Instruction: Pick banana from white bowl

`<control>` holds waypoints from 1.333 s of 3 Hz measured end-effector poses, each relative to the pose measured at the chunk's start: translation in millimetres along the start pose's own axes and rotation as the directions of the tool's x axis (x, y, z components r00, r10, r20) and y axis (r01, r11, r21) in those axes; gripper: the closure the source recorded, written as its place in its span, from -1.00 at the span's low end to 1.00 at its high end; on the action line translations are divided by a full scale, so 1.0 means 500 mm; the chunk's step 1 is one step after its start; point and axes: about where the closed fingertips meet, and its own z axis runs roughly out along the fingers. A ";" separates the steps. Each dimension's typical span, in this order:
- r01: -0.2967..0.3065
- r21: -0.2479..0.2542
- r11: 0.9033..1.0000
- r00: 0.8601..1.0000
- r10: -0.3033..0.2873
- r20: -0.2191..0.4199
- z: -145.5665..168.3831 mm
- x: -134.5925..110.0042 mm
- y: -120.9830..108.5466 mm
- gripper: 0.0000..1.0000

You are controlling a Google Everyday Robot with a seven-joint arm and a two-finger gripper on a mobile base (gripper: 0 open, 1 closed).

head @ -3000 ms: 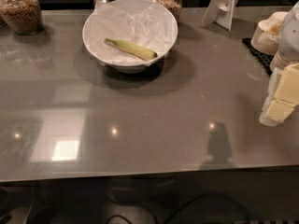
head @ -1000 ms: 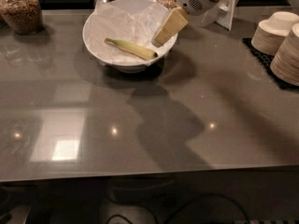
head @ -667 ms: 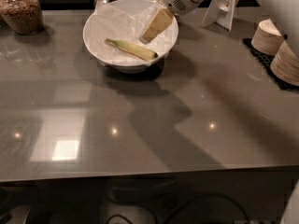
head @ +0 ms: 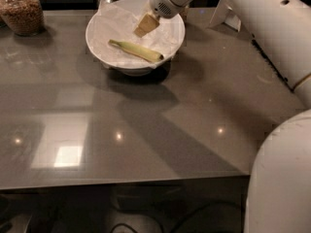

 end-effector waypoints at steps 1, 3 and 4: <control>-0.003 -0.018 1.000 0.999 0.002 -0.053 0.038 0.013 0.013 0.02; -0.035 -0.074 0.997 0.986 0.022 -0.164 0.116 0.065 0.048 -0.12; -0.059 -0.097 0.994 0.978 0.038 -0.203 0.153 0.093 0.058 -0.10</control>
Offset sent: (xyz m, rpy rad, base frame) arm 0.0072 0.0144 -0.0703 -0.1536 0.1372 -0.0421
